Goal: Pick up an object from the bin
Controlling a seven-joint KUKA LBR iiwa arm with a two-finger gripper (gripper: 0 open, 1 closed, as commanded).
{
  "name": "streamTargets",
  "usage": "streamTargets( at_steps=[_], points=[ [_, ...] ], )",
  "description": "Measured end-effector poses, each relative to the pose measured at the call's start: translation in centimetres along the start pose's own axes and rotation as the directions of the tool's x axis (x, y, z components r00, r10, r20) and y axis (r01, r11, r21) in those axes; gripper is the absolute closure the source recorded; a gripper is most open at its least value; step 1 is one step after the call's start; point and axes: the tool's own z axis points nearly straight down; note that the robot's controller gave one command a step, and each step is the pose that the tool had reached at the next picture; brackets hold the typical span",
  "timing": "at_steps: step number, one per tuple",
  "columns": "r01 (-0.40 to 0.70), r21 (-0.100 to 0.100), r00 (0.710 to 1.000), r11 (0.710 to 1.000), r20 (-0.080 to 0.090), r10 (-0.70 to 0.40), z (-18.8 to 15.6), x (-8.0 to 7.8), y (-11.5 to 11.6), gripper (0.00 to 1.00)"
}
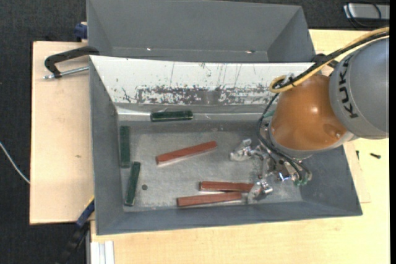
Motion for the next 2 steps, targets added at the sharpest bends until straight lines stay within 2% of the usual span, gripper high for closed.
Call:
streamTargets(
  at_steps=[1, 2],
  points=[
    [-0.092, 0.000, 0.996, 0.996, -0.006, 0.092, 0.23, -0.48, 0.36, 1.00],
    [-0.092, 0.000, 0.996, 0.996, -0.006, 0.092, 0.23, -0.48, 0.36, 1.00]
  ],
)
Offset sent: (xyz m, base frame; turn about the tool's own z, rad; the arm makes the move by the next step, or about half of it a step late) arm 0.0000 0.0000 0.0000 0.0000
